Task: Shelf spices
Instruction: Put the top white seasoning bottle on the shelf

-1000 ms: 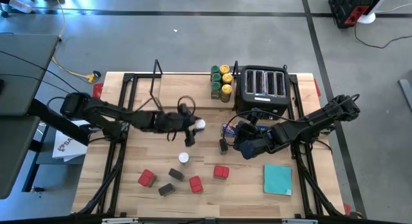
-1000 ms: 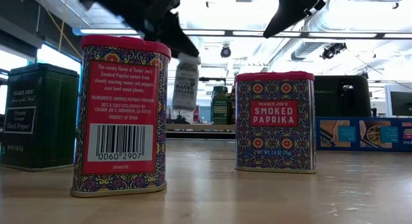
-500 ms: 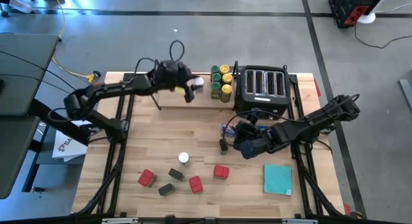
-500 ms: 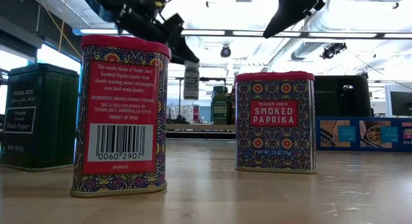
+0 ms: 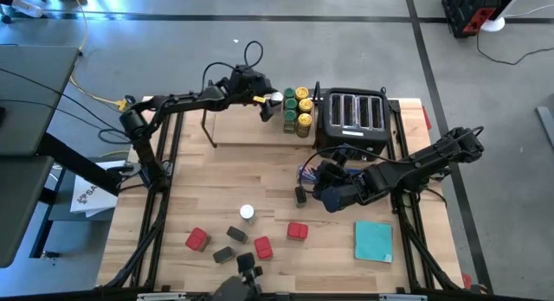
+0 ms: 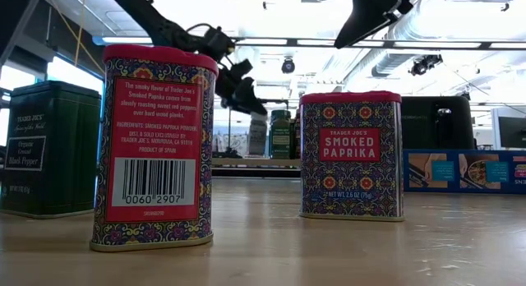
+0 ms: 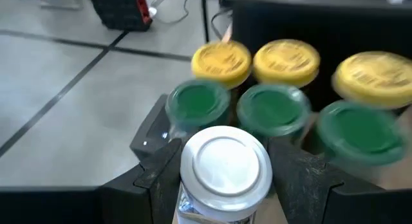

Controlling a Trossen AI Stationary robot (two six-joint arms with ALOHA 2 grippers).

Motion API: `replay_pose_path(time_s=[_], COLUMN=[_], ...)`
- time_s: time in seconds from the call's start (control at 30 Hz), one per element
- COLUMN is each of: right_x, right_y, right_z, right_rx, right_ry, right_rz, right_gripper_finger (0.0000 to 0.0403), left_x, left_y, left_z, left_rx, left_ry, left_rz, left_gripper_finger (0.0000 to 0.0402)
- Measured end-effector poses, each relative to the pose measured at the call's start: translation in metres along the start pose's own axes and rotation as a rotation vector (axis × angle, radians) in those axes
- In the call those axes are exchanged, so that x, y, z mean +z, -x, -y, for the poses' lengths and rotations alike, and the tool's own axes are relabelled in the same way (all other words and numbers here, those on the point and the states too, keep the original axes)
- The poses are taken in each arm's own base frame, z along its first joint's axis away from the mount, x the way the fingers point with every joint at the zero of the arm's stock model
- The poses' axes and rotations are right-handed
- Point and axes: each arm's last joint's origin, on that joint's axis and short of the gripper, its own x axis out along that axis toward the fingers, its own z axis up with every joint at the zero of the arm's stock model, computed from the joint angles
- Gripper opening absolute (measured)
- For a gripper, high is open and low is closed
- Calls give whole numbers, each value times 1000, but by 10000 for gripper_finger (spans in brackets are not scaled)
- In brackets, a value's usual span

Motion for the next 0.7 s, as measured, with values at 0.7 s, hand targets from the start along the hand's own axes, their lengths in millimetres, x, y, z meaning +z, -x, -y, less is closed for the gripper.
replay_pose_path(time_s=[0.7], right_x=[1], right_y=[0], right_z=[-1], right_rx=[14], right_ry=[-46], right_rz=[5], right_gripper_finger=[257], left_x=[-11], left_y=[-11], left_z=[-13], left_rx=[-1], left_ry=[-2], left_rz=[10], left_gripper_finger=[258])
